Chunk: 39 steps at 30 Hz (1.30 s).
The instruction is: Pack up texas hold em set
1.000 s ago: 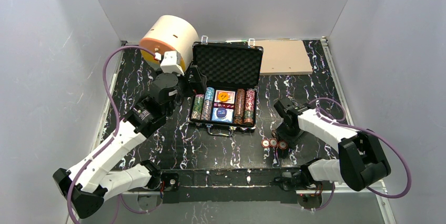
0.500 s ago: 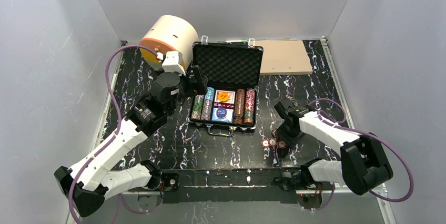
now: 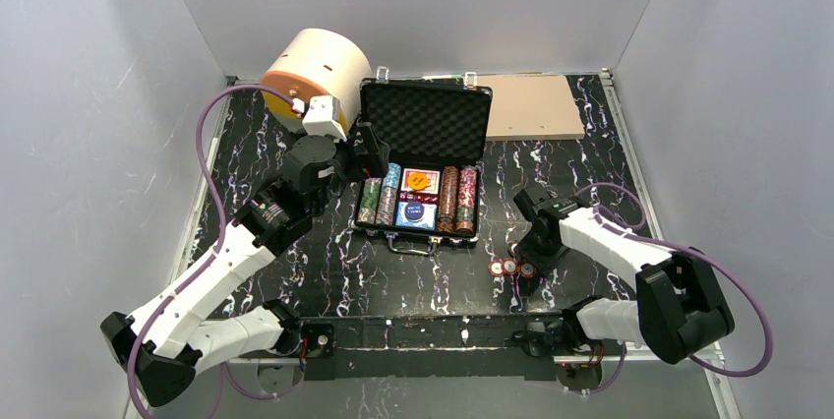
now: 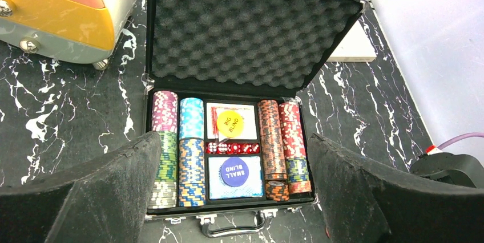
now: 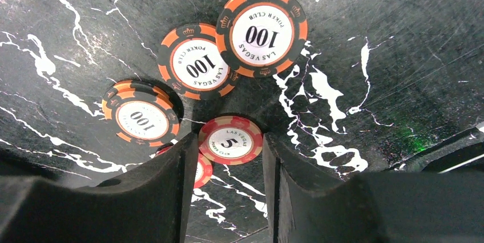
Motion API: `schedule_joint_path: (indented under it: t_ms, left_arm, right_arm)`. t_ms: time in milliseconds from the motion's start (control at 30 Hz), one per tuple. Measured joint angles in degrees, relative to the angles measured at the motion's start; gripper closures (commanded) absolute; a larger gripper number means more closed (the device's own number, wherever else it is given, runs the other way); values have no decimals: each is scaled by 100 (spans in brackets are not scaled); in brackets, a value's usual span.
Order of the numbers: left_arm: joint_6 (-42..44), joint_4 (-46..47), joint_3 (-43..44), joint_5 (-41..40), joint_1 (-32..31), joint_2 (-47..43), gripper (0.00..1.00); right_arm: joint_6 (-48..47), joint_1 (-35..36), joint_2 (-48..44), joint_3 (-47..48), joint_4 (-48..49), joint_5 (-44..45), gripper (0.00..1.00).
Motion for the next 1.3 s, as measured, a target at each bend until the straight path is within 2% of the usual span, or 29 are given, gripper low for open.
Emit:
schedule_joint_path:
  t_ms: [533,967,1200,1300]
  left_arm:
    - [46,9,0,48,0,-2,3]
    - [72,7,0,39,0,-2,3]
    - [96,7,0,7,0,-2,3]
    - [98,7,0,0,0,-2,3]
  right_arm:
    - [-501,0,-26,313,-267,-55,52]
    - [-750,2,114,610,-142,-682,51]
    - [-890,7,393,601,109,-918,47]
    - [-931,7,527,592,142,-946,41]
